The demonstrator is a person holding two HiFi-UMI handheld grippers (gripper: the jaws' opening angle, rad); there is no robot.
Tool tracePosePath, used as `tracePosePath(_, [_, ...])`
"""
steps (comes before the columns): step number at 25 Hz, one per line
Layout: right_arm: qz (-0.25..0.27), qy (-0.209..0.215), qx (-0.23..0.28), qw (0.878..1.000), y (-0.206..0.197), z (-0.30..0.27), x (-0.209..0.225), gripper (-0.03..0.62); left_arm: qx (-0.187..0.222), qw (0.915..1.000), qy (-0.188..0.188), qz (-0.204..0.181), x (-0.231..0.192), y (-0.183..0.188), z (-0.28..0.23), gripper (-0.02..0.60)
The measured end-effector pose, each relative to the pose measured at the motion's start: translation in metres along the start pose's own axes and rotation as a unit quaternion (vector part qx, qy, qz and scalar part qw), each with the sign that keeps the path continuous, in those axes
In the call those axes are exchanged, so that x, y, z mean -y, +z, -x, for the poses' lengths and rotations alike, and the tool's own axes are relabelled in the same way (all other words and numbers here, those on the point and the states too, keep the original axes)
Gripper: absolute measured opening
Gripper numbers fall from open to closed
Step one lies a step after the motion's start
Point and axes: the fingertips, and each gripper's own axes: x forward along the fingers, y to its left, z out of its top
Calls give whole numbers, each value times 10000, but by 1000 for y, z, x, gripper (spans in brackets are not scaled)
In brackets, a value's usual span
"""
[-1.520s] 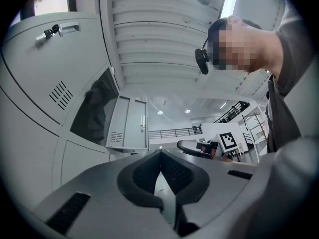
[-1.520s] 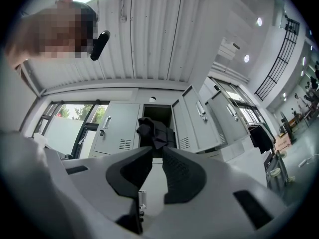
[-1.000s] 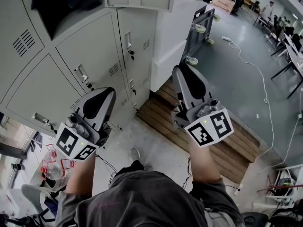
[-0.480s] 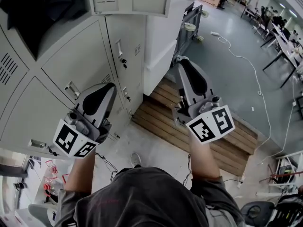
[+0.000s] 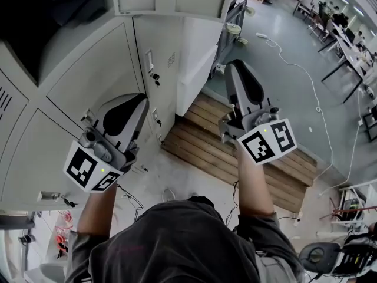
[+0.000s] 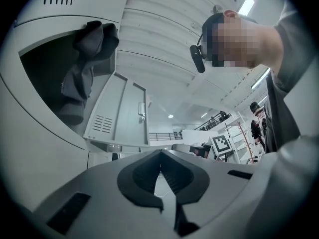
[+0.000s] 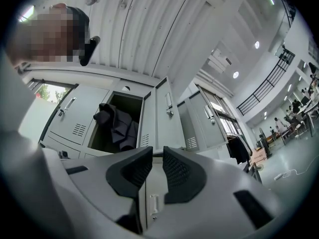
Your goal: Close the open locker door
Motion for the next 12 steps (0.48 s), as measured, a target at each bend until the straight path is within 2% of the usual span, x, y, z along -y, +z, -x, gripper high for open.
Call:
tracePosePath(5, [-21, 73, 47, 10000, -2, -20, 8, 72, -76, 9999, 139, -44, -20, -3, 2, 15])
tracePosePath(12, [-160, 445, 108, 9988, -3, -48, 28, 74, -139, 9986, 474, -187, -36, -9, -14, 15])
